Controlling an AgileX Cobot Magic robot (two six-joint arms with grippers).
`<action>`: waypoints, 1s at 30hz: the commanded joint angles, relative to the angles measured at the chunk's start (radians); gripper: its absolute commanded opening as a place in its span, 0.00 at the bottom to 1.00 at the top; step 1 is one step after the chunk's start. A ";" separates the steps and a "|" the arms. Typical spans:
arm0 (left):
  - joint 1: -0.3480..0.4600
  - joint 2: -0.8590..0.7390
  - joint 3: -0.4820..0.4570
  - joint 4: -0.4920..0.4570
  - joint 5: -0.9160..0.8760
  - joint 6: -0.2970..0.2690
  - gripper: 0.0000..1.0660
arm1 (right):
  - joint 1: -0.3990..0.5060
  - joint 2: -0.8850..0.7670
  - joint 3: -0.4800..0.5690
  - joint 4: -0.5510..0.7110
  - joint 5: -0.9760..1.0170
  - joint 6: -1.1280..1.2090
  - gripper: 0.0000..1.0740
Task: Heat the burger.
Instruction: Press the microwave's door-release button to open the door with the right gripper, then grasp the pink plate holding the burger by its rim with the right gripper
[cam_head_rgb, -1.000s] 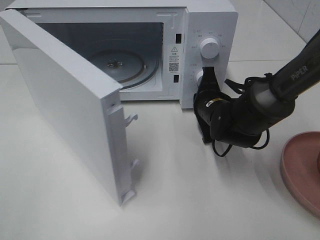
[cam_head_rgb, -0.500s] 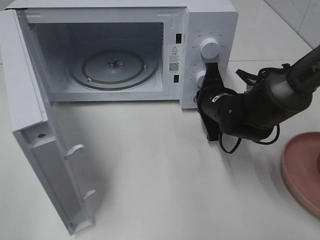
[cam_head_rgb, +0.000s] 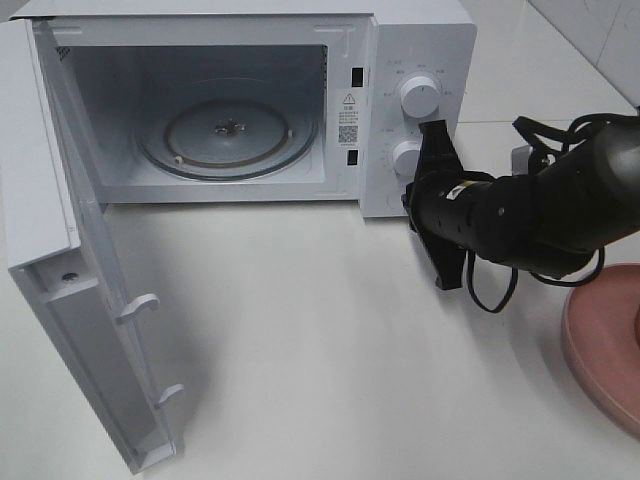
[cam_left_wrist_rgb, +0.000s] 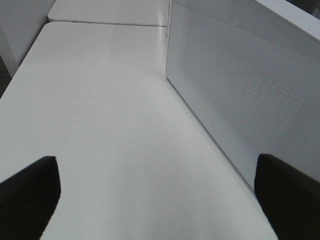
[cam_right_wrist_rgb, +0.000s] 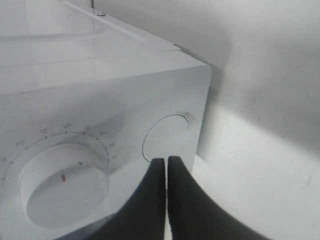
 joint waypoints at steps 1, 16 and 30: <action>0.004 -0.003 0.002 -0.001 -0.001 0.001 0.92 | -0.006 -0.077 0.054 -0.014 0.028 -0.072 0.01; 0.004 -0.003 0.002 -0.001 -0.001 0.001 0.92 | -0.006 -0.285 0.168 -0.019 0.160 -0.276 0.01; 0.004 -0.003 0.002 -0.001 -0.001 0.001 0.92 | -0.006 -0.378 0.167 -0.019 0.433 -0.733 0.03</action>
